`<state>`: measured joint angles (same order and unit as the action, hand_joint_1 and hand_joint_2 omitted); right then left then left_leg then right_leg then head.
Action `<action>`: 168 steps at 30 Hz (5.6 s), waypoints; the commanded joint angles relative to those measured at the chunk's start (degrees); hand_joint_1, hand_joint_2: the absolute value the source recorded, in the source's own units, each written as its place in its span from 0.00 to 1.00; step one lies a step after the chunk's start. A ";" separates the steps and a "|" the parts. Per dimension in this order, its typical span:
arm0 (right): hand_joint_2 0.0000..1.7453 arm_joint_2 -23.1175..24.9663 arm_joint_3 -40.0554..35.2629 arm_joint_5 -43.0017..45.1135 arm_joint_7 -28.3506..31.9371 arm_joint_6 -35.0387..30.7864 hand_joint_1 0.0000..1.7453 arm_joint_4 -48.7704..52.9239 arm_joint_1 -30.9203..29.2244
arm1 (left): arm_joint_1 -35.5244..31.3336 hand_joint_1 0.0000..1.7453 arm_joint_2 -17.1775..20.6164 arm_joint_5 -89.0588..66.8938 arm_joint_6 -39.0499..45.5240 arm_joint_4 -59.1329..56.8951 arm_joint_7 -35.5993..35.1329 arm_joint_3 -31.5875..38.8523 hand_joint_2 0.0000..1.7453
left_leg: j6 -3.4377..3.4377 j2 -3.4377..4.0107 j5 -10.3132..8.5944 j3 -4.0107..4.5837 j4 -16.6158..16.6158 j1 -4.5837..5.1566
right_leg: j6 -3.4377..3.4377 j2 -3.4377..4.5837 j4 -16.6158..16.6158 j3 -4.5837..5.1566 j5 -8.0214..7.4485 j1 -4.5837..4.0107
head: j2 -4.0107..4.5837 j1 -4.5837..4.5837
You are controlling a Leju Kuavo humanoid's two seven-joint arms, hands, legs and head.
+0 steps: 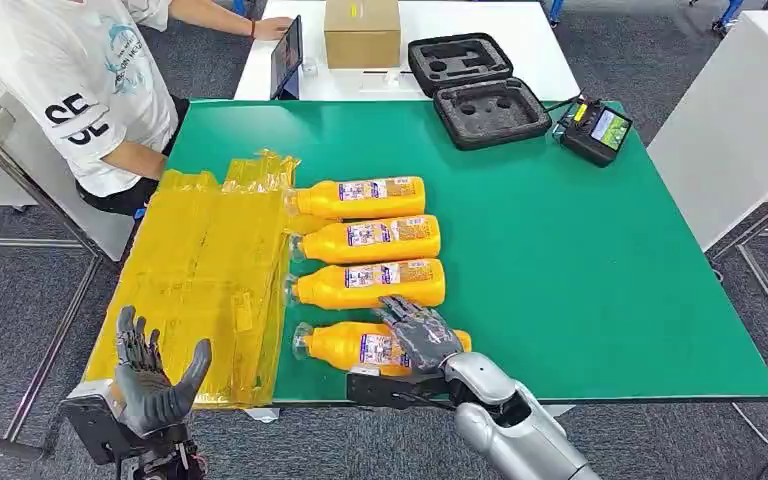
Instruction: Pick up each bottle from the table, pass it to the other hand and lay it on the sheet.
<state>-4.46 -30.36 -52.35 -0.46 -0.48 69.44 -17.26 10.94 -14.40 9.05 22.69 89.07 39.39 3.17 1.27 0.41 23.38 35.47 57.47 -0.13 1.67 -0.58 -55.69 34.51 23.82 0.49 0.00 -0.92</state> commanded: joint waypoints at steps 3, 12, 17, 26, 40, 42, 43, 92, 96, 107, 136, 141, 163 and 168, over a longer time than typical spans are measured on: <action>1.00 -2.38 -2.02 0.12 -0.72 0.96 0.29 -3.89 -0.98 | -0.03 0.00 -0.68 0.51 -0.02 -0.43 -0.38 1.54 1.00 | -0.06 -0.07 0.09 -0.27 -0.04 -0.03 | -0.04 -0.01 0.07 -0.29 0.09 -0.02 | 0.00 0.00; 1.00 -3.53 -2.50 1.88 -1.00 1.92 0.94 -2.12 0.44 | 0.31 0.00 -0.93 1.07 -0.35 0.56 -1.05 2.23 1.00 | -0.04 -0.10 0.07 -0.30 -0.04 -0.04 | -0.03 -0.05 0.07 -0.34 0.07 -0.03 | 0.00 0.00; 1.00 -2.13 -0.48 8.42 3.73 1.24 1.00 -0.75 1.34 | 0.32 0.00 -0.94 1.31 -0.34 0.01 -0.85 2.20 1.00 | -0.08 -0.11 0.14 -0.51 -0.05 -0.06 | -0.06 -0.03 0.10 -0.55 0.14 -0.04 | 0.00 0.00; 1.00 -2.05 -0.47 8.42 3.73 1.23 1.00 -0.66 1.10 | 0.28 0.00 -0.99 1.31 -0.32 -0.01 -0.85 2.17 1.00 | -0.09 -0.08 0.14 -0.56 -0.06 -0.05 | -0.08 0.03 0.08 -0.55 0.12 -0.05 | 0.00 0.00; 1.00 8.72 10.63 36.02 38.27 -9.46 0.97 15.88 8.35 | -2.42 0.00 -0.07 1.37 1.16 -4.16 0.61 -0.72 1.00 | -0.07 -0.09 0.06 -0.32 -0.03 -0.01 | -0.05 -0.04 0.00 -0.30 0.09 -0.03 | 0.00 -0.04; 1.00 9.78 11.44 37.10 40.46 -12.03 0.96 17.96 9.54 | -1.90 0.00 -0.17 1.73 1.10 -3.78 0.61 -0.63 1.00 | -0.09 -0.16 0.12 -0.48 -0.04 -0.04 | -0.07 -0.08 0.02 -0.48 0.17 -0.05 | 0.00 0.02; 1.00 9.71 11.23 37.04 40.46 -13.92 0.96 18.46 9.64 | -1.81 0.00 -0.20 1.86 1.05 -3.75 0.61 -0.65 1.00 | -0.06 -0.11 0.08 -0.36 -0.04 -0.01 | -0.05 -0.06 0.01 -0.36 0.13 -0.03 | 0.00 0.02; 1.00 17.49 2.98 43.88 40.46 -10.18 0.98 -16.91 0.35 | -21.63 0.00 6.95 10.19 -34.25 -22.94 -12.56 -22.66 1.00 | -0.04 -0.01 -0.02 -0.35 -0.08 -0.03 | -0.05 0.02 0.05 -0.35 0.01 -0.03 | 0.00 0.00; 1.00 18.12 1.68 43.58 40.46 -10.10 0.99 -18.02 -0.53 | -22.27 0.00 6.66 8.98 -31.67 -23.11 -13.34 -22.63 1.00 | -0.06 0.05 0.04 -0.39 -0.03 -0.05 | -0.07 0.11 -0.01 -0.37 0.04 -0.03 | 0.00 0.04; 1.00 19.58 -0.46 38.69 40.46 -8.81 1.00 -27.48 -3.09 | -21.70 0.00 8.18 12.61 -29.71 -20.59 -12.01 -19.76 1.00 | -0.10 0.00 0.10 -0.50 -0.05 -0.07 | -0.10 0.08 0.01 -0.48 0.12 -0.05 | 0.00 0.00; 1.00 19.63 1.99 37.80 40.03 -8.81 1.00 -27.59 -4.54 | -22.50 1.00 7.10 12.17 -29.37 -20.56 -10.23 -19.39 1.00 | -0.04 -0.14 -0.01 -0.19 0.01 -0.05 | -0.05 -0.11 -0.03 -0.19 0.06 -0.03 | 0.00 0.00; 1.00 20.27 1.75 36.21 39.86 -11.75 0.06 -28.04 -5.22 | -22.88 1.00 7.09 14.23 -29.00 -20.69 -10.87 -19.98 1.00 | -0.06 -0.19 0.01 -0.24 0.02 -0.08 | -0.06 -0.15 -0.03 -0.24 0.09 -0.06 | 0.00 0.00; 0.00 18.15 1.91 16.12 37.38 -39.52 0.00 -3.57 2.55 | -25.11 1.00 7.13 17.20 -20.80 -20.23 -9.07 -17.83 1.00 | -0.06 -0.11 0.12 -0.24 0.08 -0.06 | -0.07 -0.05 -0.10 -0.26 0.15 -0.04 | 0.00 0.04; 0.00 20.94 8.94 7.40 40.46 -39.52 0.00 10.29 8.78 | -24.70 0.95 6.91 12.95 -12.27 -19.00 -3.95 -13.97 1.00 | -0.11 -0.15 0.12 -0.36 0.03 -0.07 | -0.12 -0.07 -0.06 -0.39 0.18 -0.04 | 0.00 0.02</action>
<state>15.02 -26.47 -36.42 35.49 -38.58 59.67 -15.56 -12.04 -8.02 25.66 0.00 72.50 31.50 -17.42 1.29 0.35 23.32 35.50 57.48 -0.12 1.67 -0.66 -55.72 34.52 23.79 0.51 0.00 -0.90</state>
